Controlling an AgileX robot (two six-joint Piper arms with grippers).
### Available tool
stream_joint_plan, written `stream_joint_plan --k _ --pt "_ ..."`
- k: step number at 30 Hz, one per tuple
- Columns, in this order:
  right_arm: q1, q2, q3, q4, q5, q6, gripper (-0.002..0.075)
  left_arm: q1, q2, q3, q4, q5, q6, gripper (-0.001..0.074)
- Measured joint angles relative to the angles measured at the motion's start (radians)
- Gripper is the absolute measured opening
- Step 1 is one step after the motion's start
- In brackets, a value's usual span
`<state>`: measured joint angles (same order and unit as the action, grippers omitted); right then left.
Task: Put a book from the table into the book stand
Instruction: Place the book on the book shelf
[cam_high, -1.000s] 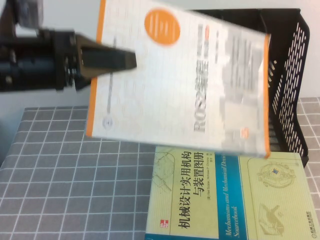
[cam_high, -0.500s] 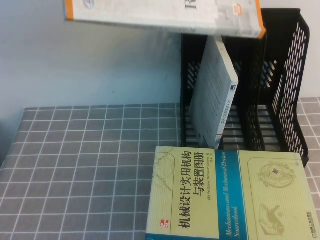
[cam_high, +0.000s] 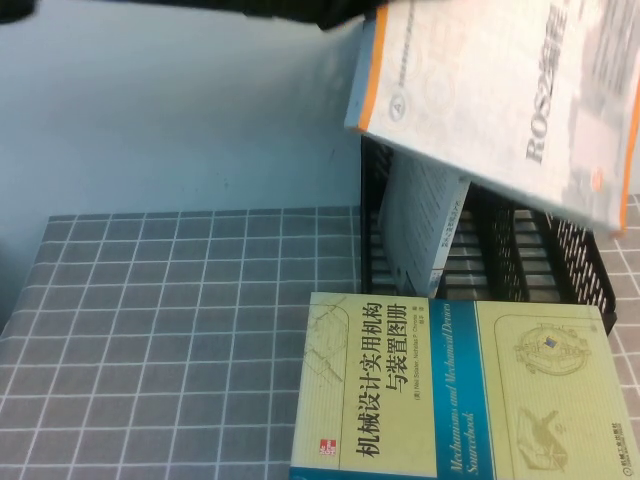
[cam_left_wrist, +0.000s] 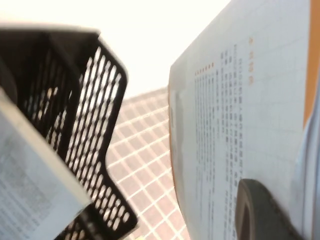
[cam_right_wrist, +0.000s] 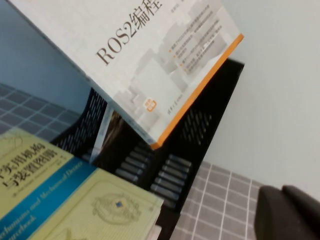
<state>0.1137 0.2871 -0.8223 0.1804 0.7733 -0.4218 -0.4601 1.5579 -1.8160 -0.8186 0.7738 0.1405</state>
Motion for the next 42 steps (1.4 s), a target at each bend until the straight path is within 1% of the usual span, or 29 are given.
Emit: stream_joint_plan --k 7,9,19,22,29,36,42 --pt "0.000 0.001 0.084 -0.029 0.038 0.041 -0.0003 -0.008 0.114 0.000 0.076 -0.077 -0.033 0.0102" --pt "0.000 0.004 0.101 -0.033 0.038 0.045 -0.0003 -0.006 0.142 0.000 0.122 -0.091 -0.062 0.0102" --pt "0.000 0.004 0.173 -0.037 -0.006 0.053 -0.0003 -0.011 0.157 0.000 0.392 -0.076 -0.289 0.0102" --pt "0.000 0.006 0.181 -0.037 -0.012 0.055 -0.0003 -0.011 0.155 0.000 0.452 -0.068 -0.326 0.0102" --pt "0.000 0.006 0.209 -0.037 -0.048 0.066 -0.0003 -0.011 0.135 0.000 0.454 -0.051 -0.347 0.0102" --pt "0.000 0.006 0.210 -0.033 -0.054 0.074 -0.0003 -0.018 0.131 0.000 0.435 -0.156 -0.361 0.0102" --pt "0.000 0.006 0.210 -0.022 -0.055 0.074 -0.0003 -0.080 0.152 0.000 0.510 -0.254 -0.368 0.0102"
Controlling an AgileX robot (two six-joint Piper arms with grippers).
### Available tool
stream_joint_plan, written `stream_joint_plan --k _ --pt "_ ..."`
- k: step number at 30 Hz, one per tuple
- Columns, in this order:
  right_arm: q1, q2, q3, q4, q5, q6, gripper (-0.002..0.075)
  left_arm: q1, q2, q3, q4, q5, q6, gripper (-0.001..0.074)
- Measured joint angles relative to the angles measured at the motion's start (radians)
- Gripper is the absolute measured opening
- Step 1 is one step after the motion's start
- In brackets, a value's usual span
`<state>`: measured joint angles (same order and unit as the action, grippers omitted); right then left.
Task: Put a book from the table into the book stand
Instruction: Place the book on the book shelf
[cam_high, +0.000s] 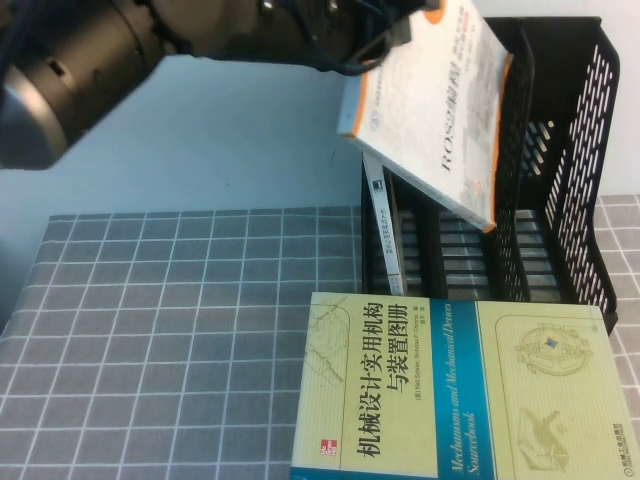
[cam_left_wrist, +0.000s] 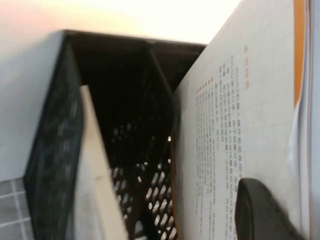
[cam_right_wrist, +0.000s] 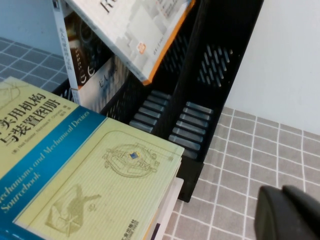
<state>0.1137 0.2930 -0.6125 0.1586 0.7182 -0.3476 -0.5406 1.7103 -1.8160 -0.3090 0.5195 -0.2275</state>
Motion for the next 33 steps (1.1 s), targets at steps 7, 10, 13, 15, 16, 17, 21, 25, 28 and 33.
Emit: stream_joint_plan --k 7,10,13,15,16,17,21,25,28,33 --pt "0.000 0.000 0.000 0.005 0.000 0.003 -0.0003 -0.056 0.048 0.000 0.079 0.003 -0.022 0.0102" --pt "0.000 0.000 0.000 0.005 0.000 0.005 -0.0003 -0.056 0.062 0.000 0.130 0.025 -0.073 0.0102" --pt "0.000 0.000 0.000 0.005 0.000 0.007 -0.0003 -0.056 0.071 0.000 0.181 0.032 -0.117 0.0102" --pt "0.000 0.000 0.000 0.005 0.000 0.007 -0.0003 -0.058 0.075 0.000 0.221 0.032 -0.157 0.0102" --pt "0.000 0.000 0.000 0.005 0.000 0.007 -0.0003 -0.060 0.075 0.000 0.239 0.032 -0.181 0.0102" --pt "0.000 0.000 0.000 0.007 0.000 0.007 -0.0003 -0.062 0.076 0.000 0.265 0.032 -0.207 0.0102" --pt "0.000 0.000 0.004 0.007 0.000 0.007 -0.0003 -0.066 0.085 0.000 0.344 0.032 -0.312 0.0102" --pt "0.000 0.000 0.005 0.017 0.000 0.011 -0.0003 -0.066 0.096 0.000 0.360 0.032 -0.352 0.0102" --pt "0.000 0.000 0.005 0.024 0.000 0.011 -0.0003 -0.076 0.110 0.000 0.368 0.032 -0.369 0.0102" --pt "0.000 0.000 0.005 0.027 0.000 0.015 -0.0003 -0.097 0.128 0.000 0.374 0.034 -0.400 0.0102"
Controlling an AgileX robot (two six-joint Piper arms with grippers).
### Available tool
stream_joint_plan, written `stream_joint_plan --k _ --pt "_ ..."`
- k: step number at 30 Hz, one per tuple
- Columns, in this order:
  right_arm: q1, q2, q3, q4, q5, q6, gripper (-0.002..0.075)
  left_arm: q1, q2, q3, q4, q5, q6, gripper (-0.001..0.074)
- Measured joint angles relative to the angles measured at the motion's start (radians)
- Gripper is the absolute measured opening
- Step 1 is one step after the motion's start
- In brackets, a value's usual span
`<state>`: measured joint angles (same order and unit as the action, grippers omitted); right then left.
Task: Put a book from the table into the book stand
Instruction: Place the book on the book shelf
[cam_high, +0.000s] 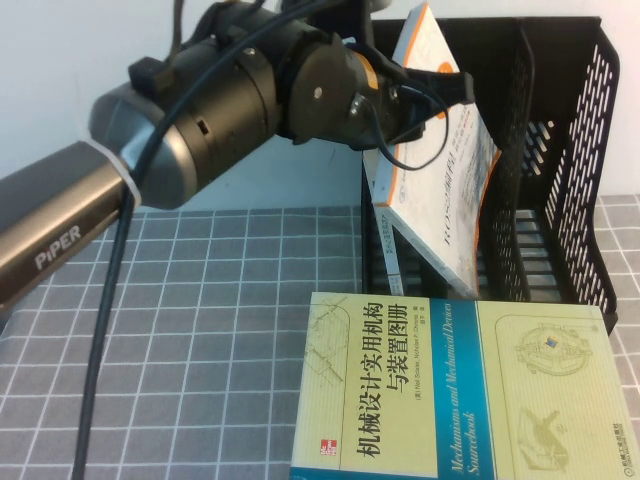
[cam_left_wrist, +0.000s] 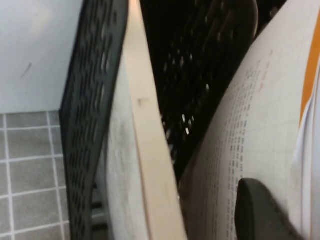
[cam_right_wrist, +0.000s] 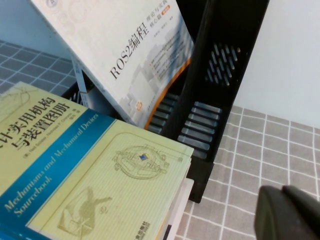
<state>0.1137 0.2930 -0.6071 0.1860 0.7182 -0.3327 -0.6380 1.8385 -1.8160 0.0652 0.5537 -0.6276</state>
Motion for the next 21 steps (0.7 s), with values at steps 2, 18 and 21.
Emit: stream_joint_plan --k 2,18,21 --pt "0.000 0.000 0.000 0.002 0.000 0.000 -0.0003 -0.007 0.004 0.000 0.005 -0.002 -0.018 0.0102" --pt "0.000 0.000 0.016 0.088 -0.014 0.000 -0.0003 -0.013 0.037 -0.008 -0.004 -0.144 -0.001 0.0386" --pt "0.000 0.000 0.057 0.120 -0.042 -0.010 -0.0003 -0.013 0.036 -0.034 -0.004 -0.148 0.051 0.0426"
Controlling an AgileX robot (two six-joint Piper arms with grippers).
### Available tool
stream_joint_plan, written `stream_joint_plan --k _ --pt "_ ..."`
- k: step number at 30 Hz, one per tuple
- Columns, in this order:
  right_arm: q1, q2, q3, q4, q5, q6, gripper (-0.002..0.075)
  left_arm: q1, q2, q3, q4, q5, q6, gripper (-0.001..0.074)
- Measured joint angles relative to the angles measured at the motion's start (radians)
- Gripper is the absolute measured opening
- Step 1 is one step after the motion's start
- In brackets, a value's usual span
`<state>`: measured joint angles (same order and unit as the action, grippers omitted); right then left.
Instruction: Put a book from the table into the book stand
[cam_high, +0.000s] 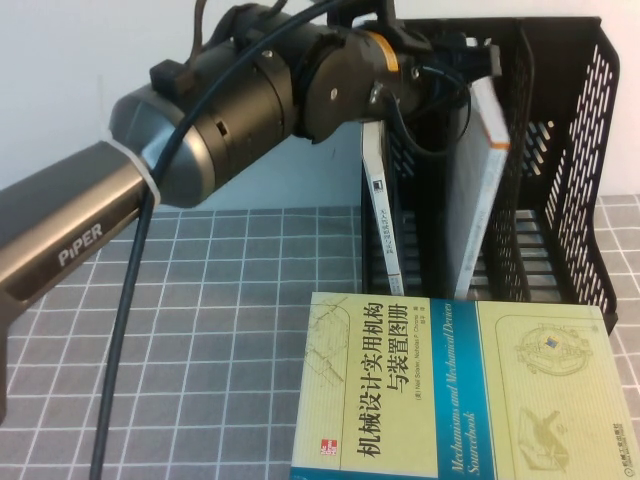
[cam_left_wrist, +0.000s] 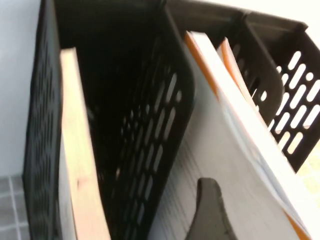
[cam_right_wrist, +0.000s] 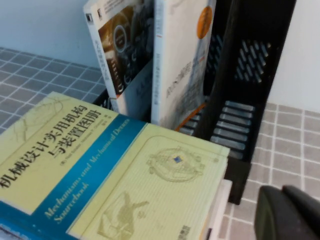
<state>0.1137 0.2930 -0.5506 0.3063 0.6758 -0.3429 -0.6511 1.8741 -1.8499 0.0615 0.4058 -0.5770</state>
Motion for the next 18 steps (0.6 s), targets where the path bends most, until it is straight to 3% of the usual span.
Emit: stream_joint_plan --k 3,5,8,12,18 --pt "0.000 0.000 0.055 0.072 -0.018 -0.020 -0.0003 0.000 0.000 -0.054 0.000 0.053 0.056 0.0333" --pt "0.000 0.000 0.095 0.153 -0.022 -0.070 -0.0003 0.000 -0.007 -0.110 0.016 0.125 0.095 0.0189" --pt "0.000 0.000 0.131 0.299 0.015 -0.199 -0.0003 0.000 -0.034 -0.184 0.077 0.239 0.169 0.0057" --pt "0.000 0.002 0.131 0.332 0.159 -0.299 -0.0003 0.000 -0.109 -0.244 0.147 0.429 0.288 0.0011" --pt "0.000 0.070 0.015 -0.018 0.330 -0.157 -0.0003 0.000 -0.270 -0.256 0.178 0.771 0.434 0.0001"
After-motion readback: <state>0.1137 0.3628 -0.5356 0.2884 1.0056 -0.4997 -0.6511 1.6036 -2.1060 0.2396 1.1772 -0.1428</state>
